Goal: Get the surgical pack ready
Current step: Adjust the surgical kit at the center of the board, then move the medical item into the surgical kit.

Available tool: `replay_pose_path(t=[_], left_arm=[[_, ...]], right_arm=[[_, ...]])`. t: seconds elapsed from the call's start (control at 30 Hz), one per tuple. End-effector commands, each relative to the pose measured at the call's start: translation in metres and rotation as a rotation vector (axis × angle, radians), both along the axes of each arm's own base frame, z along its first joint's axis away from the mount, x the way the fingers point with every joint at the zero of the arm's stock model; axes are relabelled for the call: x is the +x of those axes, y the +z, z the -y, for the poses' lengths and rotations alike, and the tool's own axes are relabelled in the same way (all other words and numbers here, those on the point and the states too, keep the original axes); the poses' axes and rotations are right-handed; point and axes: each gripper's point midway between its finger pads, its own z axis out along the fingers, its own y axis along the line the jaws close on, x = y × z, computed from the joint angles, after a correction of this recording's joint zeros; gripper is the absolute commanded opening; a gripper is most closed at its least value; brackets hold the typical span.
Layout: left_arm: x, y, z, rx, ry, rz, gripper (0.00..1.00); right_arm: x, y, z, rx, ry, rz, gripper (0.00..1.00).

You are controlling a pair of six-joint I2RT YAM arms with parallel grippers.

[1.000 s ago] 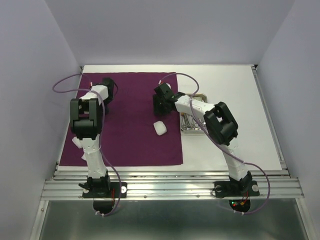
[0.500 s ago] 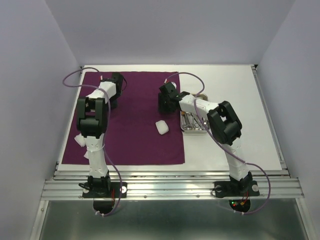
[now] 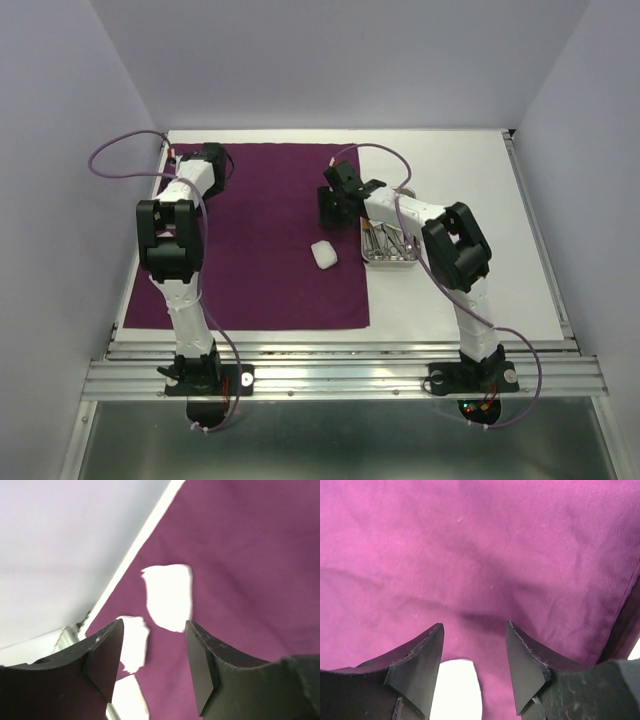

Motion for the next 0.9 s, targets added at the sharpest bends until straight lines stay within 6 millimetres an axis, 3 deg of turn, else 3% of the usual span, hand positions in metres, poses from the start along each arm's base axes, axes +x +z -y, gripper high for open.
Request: replay_pose_path(t=[0.0, 0.6, 0.8, 0.87], left_arm=[[-0.025, -0.001, -0.016, 0.085, 0.054, -0.066, 0.65], [-0.019, -0.057, -0.005, -0.055, -0.036, -0.145, 0.67], [-0.024, -0.071, -0.016, -0.076, -0.012, -0.182, 0.67], [-0.026, -0.072, -0.018, -0.076, -0.002, -0.189, 0.62]], right_arm=[[0.001, 0.046, -0.002, 0.043, 0.043, 0.057, 0.59], [-0.002, 0.052, 0.003, 0.030, 0.023, 0.041, 0.60], [-0.006, 0.051, 0.002, 0.021, 0.021, 0.039, 0.60], [-0.007, 0.049, 0.002, 0.018, 0.020, 0.033, 0.60]])
